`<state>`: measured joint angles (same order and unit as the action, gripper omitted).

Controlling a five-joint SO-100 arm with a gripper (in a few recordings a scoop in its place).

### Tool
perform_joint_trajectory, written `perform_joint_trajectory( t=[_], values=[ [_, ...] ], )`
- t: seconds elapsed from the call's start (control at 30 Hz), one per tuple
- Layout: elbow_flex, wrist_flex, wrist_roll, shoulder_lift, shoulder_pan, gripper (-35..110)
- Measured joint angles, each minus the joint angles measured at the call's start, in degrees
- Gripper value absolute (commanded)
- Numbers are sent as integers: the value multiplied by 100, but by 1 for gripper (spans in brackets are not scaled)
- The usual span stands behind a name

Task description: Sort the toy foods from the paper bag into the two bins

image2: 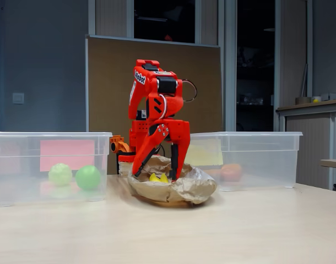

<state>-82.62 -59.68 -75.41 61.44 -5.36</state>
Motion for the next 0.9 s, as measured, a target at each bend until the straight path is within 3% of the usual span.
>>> perform_joint_trajectory(
  t=[0.37, 0.63, 0.9],
  values=[
    [545, -18, -97, -598, -123, 30],
    [580, -149, -211, -694, -229, 13],
    [650, -158, -211, -677, -246, 8]
  ],
)
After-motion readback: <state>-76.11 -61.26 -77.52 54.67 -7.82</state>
